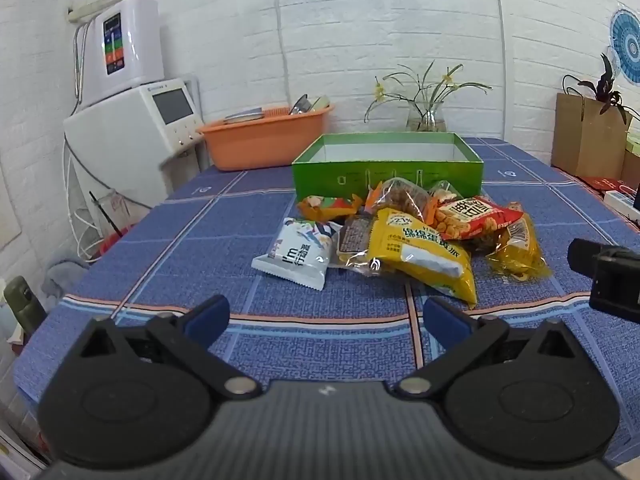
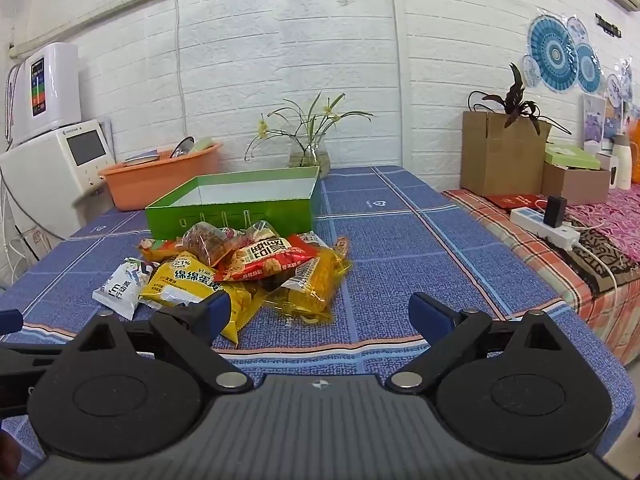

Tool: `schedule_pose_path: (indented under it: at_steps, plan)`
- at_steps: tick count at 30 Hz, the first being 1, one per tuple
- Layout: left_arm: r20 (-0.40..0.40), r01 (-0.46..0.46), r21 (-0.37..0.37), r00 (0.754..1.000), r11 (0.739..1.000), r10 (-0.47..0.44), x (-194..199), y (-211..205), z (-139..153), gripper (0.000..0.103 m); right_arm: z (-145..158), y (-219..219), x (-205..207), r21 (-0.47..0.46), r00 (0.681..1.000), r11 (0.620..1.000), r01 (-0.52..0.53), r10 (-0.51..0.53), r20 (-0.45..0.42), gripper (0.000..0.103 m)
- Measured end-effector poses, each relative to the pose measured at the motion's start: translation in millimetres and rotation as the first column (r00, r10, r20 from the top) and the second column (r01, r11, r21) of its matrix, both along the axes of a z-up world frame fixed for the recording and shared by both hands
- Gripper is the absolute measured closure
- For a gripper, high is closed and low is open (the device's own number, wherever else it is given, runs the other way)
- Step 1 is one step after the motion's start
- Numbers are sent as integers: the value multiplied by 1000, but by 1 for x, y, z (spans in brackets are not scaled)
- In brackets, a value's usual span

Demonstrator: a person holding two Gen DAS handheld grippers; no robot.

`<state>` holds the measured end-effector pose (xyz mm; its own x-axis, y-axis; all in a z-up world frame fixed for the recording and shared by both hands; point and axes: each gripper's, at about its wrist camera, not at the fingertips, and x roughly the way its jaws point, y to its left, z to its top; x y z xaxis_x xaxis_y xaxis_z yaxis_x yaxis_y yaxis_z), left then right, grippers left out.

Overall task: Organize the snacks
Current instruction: 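Move both tools toward the snack pile in front of the green box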

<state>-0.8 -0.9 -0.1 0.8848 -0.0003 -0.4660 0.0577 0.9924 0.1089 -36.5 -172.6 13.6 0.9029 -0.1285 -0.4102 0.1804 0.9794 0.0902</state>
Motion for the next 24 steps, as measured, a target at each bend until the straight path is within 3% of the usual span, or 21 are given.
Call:
schedule_pose_path:
  at_steps: [7, 11, 14, 17, 20, 24]
  plan:
    - [6, 7, -7, 1000, 1000, -7, -6, 7, 0, 0, -1, 4, -3, -23, 999, 1000, 13, -12, 44, 0]
    - [55, -35, -88, 998, 995, 40, 0, 20, -2, 0, -3, -7, -11, 39, 983, 998, -43, 36, 179, 0]
    - [33, -23, -153, 999, 988, 28, 10, 29, -5, 0, -6, -10, 0, 48, 986, 994, -98, 91, 136, 0]
    - [-52, -29, -172, 998, 985, 20, 19, 31, -13, 0, -13, -11, 6, 111, 975, 977, -183, 166, 146, 0]
    - [-62, -2, -160, 998, 987, -8, 14, 30, -18, 0, -17, -8, 7, 174, 959, 951, -255, 225, 173, 0]
    - [-95, 37, -198, 994, 979, -57, 8, 25, -16, 0, -9, 0, 16, 130, 945, 941, -313, 295, 139, 0]
